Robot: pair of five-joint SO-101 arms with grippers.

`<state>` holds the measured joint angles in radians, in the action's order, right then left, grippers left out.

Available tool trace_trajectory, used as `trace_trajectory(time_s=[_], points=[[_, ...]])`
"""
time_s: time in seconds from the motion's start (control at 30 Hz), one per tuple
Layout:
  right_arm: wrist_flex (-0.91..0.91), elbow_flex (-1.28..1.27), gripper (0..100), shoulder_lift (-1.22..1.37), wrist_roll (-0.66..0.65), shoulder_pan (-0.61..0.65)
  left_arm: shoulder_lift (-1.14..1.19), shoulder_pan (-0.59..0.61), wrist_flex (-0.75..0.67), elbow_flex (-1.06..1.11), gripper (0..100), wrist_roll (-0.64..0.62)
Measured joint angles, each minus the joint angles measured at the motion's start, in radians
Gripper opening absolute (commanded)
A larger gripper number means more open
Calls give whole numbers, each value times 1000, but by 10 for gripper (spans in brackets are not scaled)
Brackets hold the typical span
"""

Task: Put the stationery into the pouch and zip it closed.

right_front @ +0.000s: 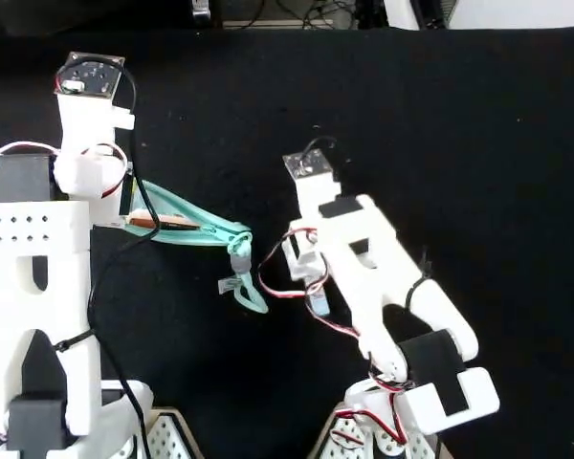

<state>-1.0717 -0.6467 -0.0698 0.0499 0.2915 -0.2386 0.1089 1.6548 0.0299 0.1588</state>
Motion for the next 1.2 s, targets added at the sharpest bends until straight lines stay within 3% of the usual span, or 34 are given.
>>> trace_trajectory(time_s=[0.2,0.43,0.57,0.9,1.2], points=[[-130,130,12,-129,-64,-14,0,0,0,2,30,0],[-149,146,13,-589,-64,-11,0,0,0,2,30,0],[-91,146,14,-830,-64,75,0,0,0,2,30,0],[281,46,15,-1003,-68,505,0,0,0,2,30,0],[824,-265,14,-1003,-83,563,0,0,-2,2,30,-21]])
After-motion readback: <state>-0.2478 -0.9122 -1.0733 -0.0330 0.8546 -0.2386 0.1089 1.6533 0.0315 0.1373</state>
